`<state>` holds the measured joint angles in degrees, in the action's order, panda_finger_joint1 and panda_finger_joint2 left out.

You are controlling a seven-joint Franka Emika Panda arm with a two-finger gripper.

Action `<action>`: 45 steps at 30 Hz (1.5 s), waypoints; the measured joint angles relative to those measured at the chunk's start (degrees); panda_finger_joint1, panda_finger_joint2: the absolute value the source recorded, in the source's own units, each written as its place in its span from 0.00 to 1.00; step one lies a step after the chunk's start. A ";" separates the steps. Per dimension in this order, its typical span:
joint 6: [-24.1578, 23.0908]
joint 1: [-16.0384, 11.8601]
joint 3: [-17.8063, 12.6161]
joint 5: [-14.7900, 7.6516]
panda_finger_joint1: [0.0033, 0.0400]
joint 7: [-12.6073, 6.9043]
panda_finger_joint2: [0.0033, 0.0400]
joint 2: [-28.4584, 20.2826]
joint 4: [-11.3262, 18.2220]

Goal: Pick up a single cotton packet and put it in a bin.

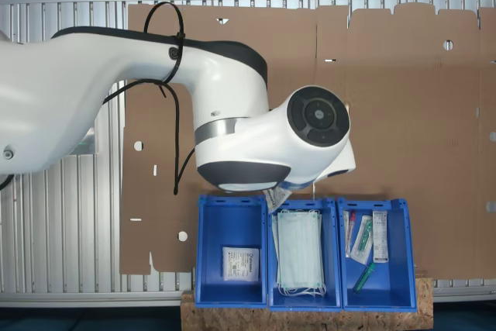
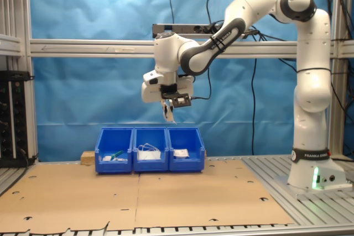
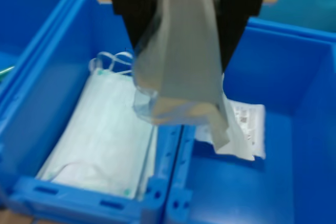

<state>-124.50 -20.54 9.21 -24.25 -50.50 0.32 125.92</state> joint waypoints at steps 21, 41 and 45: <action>0.67 -1.50 -12.04 -0.25 0.07 0.00 0.07 -0.33 1.12; 0.48 -1.80 -14.60 -0.25 0.07 -3.45 0.07 -0.33 1.12; 0.29 -1.80 -14.60 -0.25 0.07 -3.47 0.07 -0.33 1.12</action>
<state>-124.21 -22.34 -5.38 -24.51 -53.97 -0.01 127.04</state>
